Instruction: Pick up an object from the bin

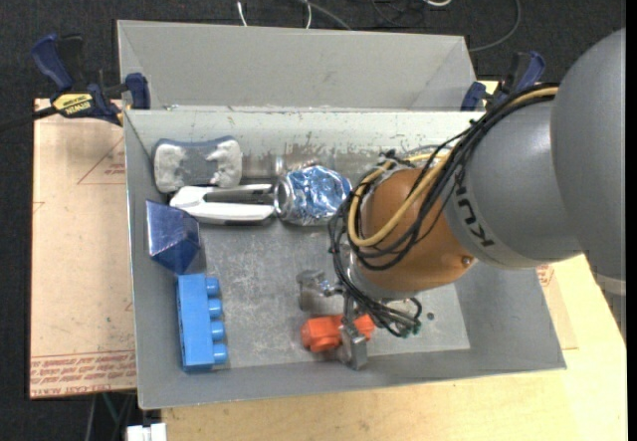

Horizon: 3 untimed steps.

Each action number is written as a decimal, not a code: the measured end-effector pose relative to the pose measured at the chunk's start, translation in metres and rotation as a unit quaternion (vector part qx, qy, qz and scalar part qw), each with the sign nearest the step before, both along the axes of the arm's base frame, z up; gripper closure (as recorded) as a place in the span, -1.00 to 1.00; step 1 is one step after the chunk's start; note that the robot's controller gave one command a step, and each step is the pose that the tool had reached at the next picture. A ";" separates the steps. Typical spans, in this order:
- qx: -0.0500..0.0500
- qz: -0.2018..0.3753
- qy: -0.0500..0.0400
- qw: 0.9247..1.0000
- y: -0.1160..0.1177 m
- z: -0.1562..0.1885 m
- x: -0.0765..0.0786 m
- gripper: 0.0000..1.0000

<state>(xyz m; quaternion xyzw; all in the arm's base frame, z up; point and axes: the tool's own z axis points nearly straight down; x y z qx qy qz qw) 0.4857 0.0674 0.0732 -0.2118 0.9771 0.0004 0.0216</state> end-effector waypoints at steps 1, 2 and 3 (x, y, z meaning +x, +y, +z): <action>-0.002 0.018 0.010 1.000 -0.001 -0.003 -0.004 1.00; -0.002 0.018 0.010 1.000 -0.001 -0.003 -0.004 1.00; -0.002 0.017 0.015 1.000 -0.001 0.032 -0.007 1.00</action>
Offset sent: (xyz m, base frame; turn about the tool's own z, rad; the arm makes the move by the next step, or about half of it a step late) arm 0.0000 0.0000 0.0000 0.0000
